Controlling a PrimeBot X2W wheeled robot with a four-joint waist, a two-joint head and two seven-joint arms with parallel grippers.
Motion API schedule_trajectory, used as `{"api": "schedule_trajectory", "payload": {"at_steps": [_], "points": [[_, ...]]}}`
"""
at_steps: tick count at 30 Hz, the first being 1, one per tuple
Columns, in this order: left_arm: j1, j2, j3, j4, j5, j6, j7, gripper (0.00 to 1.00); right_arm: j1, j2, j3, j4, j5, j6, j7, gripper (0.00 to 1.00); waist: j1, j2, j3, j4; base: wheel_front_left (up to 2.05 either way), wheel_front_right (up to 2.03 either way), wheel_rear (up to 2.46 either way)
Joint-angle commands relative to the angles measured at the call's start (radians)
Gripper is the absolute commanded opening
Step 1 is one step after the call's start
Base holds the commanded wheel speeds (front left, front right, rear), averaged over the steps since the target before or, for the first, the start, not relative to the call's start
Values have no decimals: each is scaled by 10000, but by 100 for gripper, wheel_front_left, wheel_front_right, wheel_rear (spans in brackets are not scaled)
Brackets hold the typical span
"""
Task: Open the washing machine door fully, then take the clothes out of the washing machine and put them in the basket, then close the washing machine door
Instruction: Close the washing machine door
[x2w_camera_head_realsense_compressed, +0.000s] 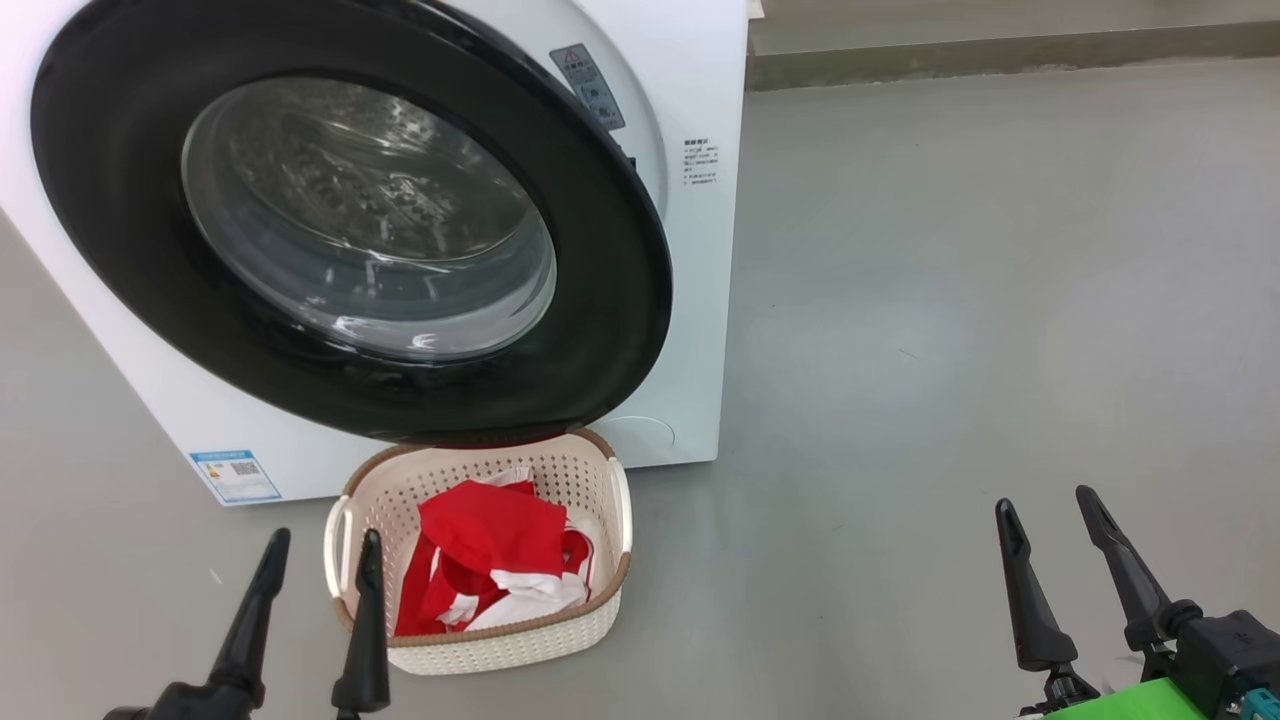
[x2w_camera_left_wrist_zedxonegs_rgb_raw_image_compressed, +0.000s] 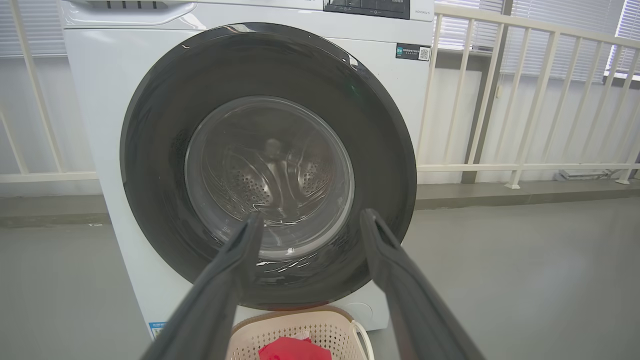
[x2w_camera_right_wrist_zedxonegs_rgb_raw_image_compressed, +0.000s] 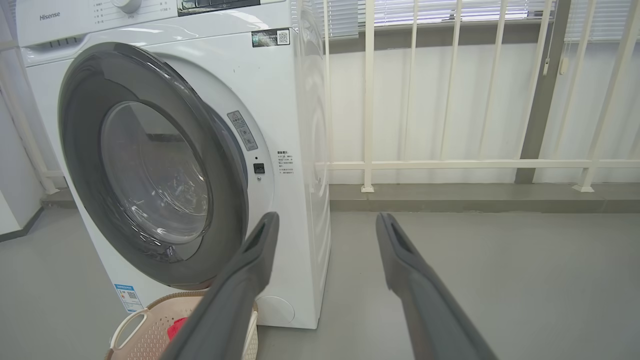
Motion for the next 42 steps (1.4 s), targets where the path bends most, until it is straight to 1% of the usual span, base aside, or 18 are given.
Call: {"api": "schedule_trajectory", "payload": {"at_steps": [1,15,16,18,19,31,42], "points": [[-164,-24,448,-251,191,-114,-79,100,-130,-141,204,-224,58,62,-63,100,0,0,14,21,0,0,0],[-191,-416,788,-191,735,-631,-79,100,-115,-141,283,-188,65,62,-63,100,0,0,84,217,0,0,0],[-197,-445,797,-186,762,-663,-80,100,-110,-141,297,-174,53,62,-63,72,0,0,93,249,0,0,0],[-220,-502,799,-199,811,-734,-80,100,-113,-141,332,-171,34,62,-63,7,0,0,127,332,0,0,0],[-234,-524,797,-217,840,-769,-80,100,-114,-141,364,-157,27,62,-63,0,0,0,144,375,0,0,0],[-418,-789,633,-477,1074,-1113,-80,100,-957,-141,981,544,-235,62,-11,0,0,0,525,1208,0,0,0],[-931,-937,289,-802,1169,-1181,-80,100,-3044,-182,1674,1522,-868,62,385,0,0,0,1667,1811,0,0,0]]}}
